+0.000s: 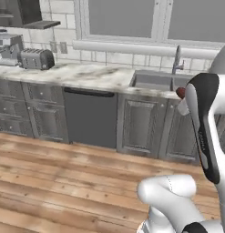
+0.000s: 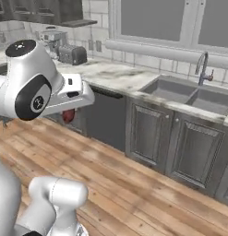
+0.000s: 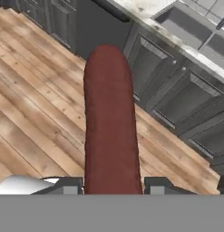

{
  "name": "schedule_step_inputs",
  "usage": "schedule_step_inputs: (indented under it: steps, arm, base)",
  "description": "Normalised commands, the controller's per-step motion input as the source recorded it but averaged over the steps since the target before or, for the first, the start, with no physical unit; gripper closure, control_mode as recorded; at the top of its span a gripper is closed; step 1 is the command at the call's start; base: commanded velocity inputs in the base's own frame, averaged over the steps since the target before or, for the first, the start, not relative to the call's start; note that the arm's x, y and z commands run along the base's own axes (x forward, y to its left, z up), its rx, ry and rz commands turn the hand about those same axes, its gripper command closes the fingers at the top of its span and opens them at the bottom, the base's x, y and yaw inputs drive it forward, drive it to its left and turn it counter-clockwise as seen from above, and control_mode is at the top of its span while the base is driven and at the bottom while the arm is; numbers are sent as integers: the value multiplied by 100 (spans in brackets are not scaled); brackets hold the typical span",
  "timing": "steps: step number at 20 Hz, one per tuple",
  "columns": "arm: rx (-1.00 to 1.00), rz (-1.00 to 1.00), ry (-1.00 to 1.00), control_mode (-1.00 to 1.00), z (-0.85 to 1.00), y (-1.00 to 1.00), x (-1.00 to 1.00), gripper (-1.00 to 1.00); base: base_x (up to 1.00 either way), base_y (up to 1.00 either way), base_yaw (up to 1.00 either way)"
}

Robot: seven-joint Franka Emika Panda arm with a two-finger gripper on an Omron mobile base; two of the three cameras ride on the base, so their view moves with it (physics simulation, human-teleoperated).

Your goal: Retrieve the sausage and cheese from the fridge and place them on the cutting board on the counter.

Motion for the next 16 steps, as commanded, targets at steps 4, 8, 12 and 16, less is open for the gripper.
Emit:
schedule_step_inputs:
  steps: [4, 8, 12, 16]
  arm:
    - [0, 0, 0, 100, 0, 0, 0, 100]
    - [0, 0, 0, 100, 0, 0, 0, 100]
    - [0, 0, 0, 100, 0, 0, 0, 100]
    - [0, 0, 0, 100, 0, 0, 0, 100]
  base:
    - [100, 9, 74]
    - [100, 6, 77]
    - [84, 0, 87]
    - [61, 0, 97]
